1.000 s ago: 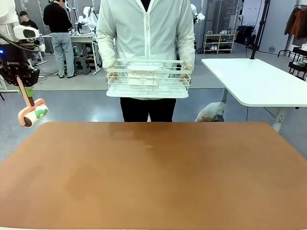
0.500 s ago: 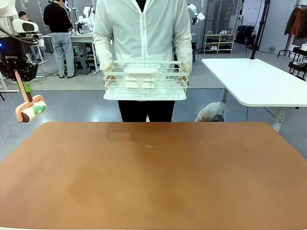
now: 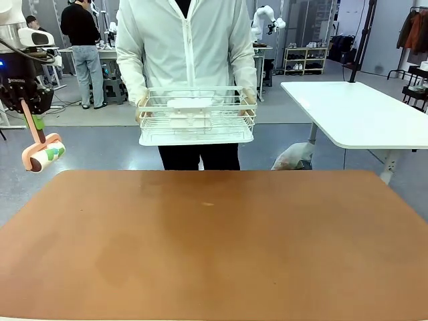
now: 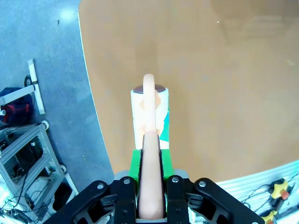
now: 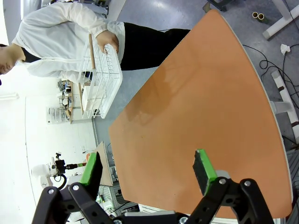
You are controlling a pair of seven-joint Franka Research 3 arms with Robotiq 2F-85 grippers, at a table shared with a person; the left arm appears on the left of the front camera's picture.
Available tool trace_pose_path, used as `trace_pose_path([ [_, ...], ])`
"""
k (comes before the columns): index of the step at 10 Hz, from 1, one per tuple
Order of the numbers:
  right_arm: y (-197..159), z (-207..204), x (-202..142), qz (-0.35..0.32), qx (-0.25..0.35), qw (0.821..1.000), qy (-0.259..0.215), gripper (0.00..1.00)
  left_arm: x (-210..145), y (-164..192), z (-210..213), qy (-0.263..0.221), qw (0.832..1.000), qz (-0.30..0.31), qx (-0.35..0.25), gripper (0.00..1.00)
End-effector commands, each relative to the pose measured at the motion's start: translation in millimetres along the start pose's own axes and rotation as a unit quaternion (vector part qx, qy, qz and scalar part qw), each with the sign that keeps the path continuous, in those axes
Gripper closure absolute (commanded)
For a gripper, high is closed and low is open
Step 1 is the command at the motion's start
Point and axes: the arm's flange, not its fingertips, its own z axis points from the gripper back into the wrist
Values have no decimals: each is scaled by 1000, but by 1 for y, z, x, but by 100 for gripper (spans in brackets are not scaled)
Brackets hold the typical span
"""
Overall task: Clean the table.
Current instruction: Place the Lint Roller down when the Dish drying rack is positioned in the middle of the table.
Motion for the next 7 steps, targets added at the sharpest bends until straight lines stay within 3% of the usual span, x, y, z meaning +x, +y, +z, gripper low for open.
trace_pose_path([
  [1,1,1,1,9,9,1000,-2,0,1,4,6,5,1000,-6,0,79],
  [7,1,1,1,9,9,1000,-2,0,1,4,6,5,1000,-6,0,79],
])
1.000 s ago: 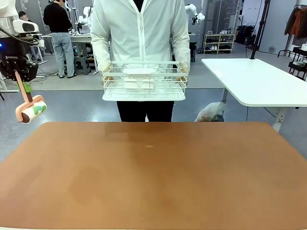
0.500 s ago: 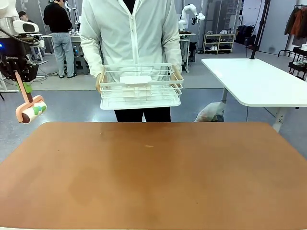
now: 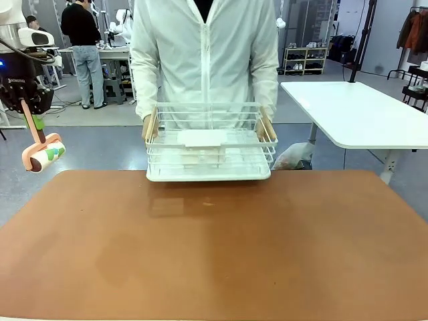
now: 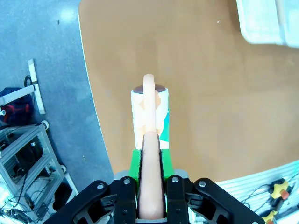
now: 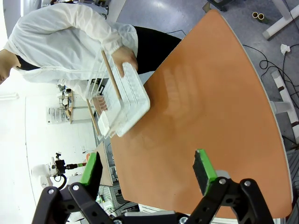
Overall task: Clean the table.
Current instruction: Place the Lint Roller down when the Dish drying rack is positioned in the middle of the table.
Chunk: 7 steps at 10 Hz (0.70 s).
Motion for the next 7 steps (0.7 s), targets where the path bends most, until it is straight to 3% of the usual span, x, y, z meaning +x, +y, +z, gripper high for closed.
trace_pose_path([
  [1,1,1,1,9,9,1000,-2,0,1,4,6,5,1000,-6,0,79],
  [7,1,1,1,9,9,1000,-2,0,1,4,6,5,1000,-6,0,79],
])
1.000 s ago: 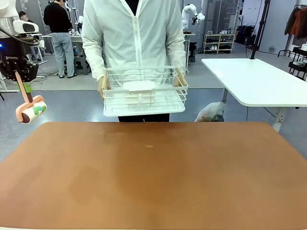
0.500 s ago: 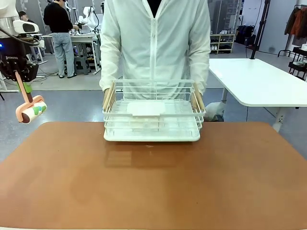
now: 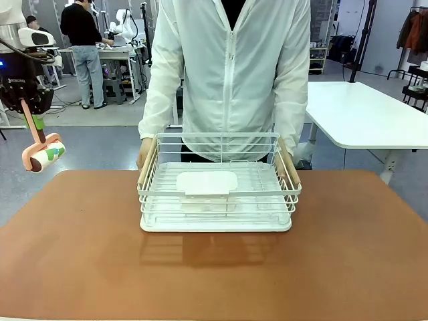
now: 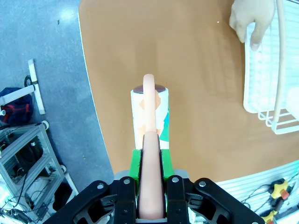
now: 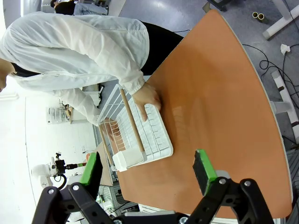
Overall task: Clean the table.
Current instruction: Place the Lint Roller down when the Dish drying rack is positioned in the middle of the table.
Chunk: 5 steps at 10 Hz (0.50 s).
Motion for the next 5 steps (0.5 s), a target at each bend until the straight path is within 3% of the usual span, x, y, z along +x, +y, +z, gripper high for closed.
trace_pose_path([
  [1,1,1,1,9,9,1000,-2,0,1,4,6,5,1000,-6,0,79],
  [5,1,1,1,9,9,1000,-2,0,1,4,6,5,1000,-6,0,79],
])
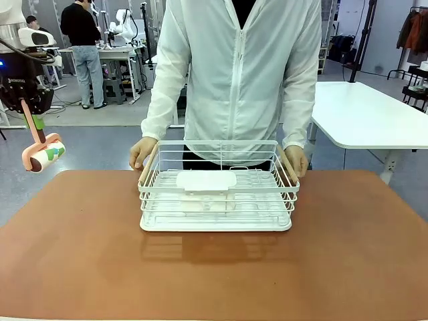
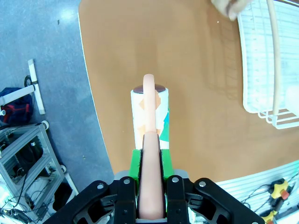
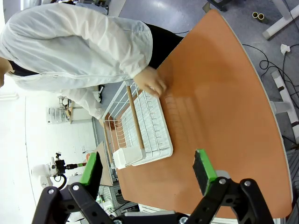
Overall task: Clean the table.
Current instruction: Place the Lint Roller down when the Dish drying rack is positioned in the middle of the table.
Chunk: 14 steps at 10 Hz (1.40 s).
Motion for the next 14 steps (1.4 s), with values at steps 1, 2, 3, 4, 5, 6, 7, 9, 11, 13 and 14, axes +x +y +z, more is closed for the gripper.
trace_pose_path([
  [1,1,1,1,9,9,1000,-2,0,1,4,5,5,1000,-6,0,79],
  [2,1,1,1,9,9,1000,-2,0,1,4,5,5,1000,-6,0,79],
  [3,1,1,1,9,9,1000,-2,0,1,4,5,5,1000,-6,0,79],
  [4,1,1,1,9,9,1000,-2,0,1,4,5,5,1000,-6,0,79],
  [5,1,1,1,9,9,1000,-2,0,1,4,5,5,1000,-6,0,79],
  [6,1,1,1,9,9,1000,-2,0,1,4,5,5,1000,-6,0,79],
  [7,1,1,1,9,9,1000,-2,0,1,4,5,5,1000,-6,0,79],
  [9,1,1,1,9,9,1000,-2,0,1,4,5,5,1000,-6,0,79],
  [11,1,1,1,9,9,1000,-2,0,14,-10,7,39,994,77,-60,79],
  [13,1,1,1,9,9,1000,-2,0,73,-18,8,14,864,494,-97,79],
  [14,1,1,1,9,9,1000,-2,0,93,-16,-3,10,789,603,-112,79],
])
